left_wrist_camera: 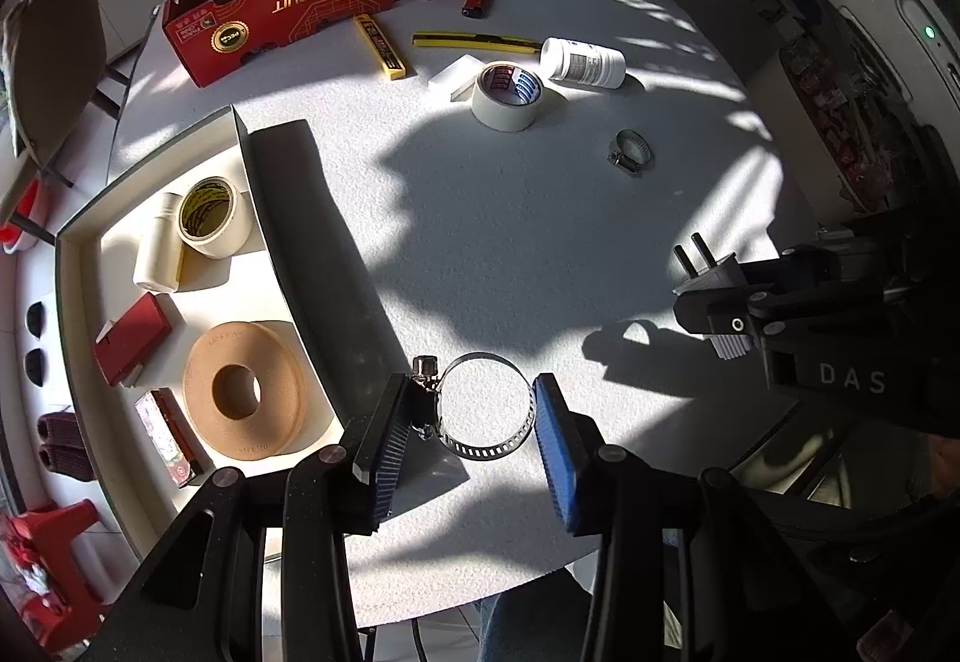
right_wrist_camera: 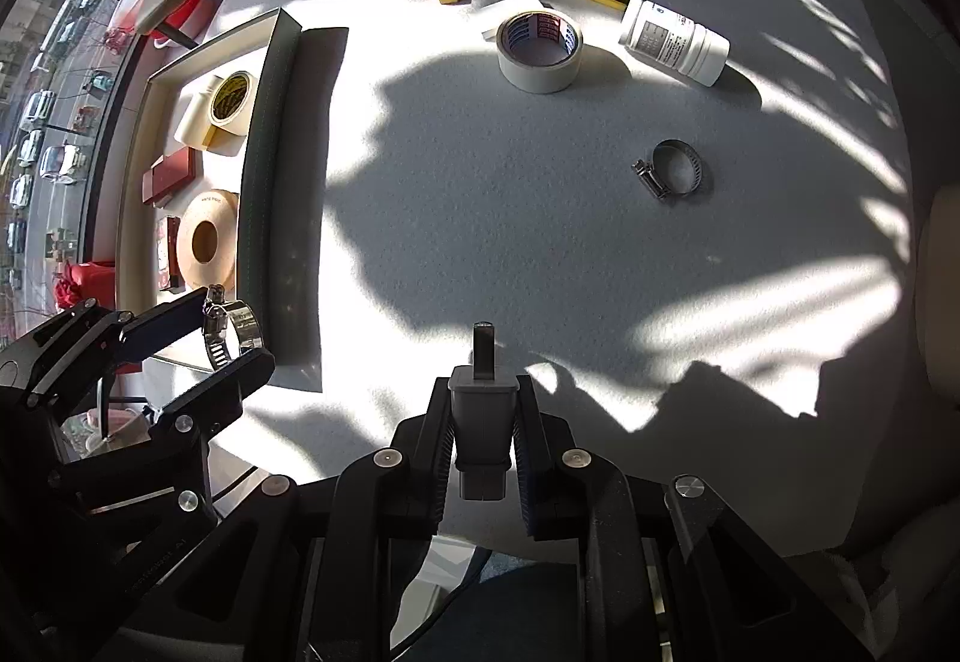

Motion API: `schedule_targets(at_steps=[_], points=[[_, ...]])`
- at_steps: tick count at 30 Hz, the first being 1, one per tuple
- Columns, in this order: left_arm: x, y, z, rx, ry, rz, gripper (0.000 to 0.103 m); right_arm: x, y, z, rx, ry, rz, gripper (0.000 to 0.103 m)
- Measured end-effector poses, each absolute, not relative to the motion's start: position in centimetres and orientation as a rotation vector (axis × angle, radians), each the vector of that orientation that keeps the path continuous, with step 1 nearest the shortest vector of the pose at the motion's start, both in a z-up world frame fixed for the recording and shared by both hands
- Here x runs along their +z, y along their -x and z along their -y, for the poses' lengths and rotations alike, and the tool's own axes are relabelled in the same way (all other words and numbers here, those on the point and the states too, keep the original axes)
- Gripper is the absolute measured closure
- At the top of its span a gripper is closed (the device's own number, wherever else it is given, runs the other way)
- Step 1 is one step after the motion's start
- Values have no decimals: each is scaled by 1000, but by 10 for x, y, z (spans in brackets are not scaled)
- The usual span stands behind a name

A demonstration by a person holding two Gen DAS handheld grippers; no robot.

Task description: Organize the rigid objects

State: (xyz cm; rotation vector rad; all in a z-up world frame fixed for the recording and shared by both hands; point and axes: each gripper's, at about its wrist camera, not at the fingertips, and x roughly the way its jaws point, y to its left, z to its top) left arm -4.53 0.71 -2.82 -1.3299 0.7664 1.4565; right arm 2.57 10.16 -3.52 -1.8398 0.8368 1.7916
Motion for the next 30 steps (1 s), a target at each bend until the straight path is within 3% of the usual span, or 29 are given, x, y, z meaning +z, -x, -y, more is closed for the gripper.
schedule_targets(at_steps=[12,30], points=[[-29,103,35,1603,1443,-603,59,-34,25,-81,1864,1897,-712,84],[-51,208,123,1969,1672,-398,59,-37,167,-27,2101,1977,-588,84]])
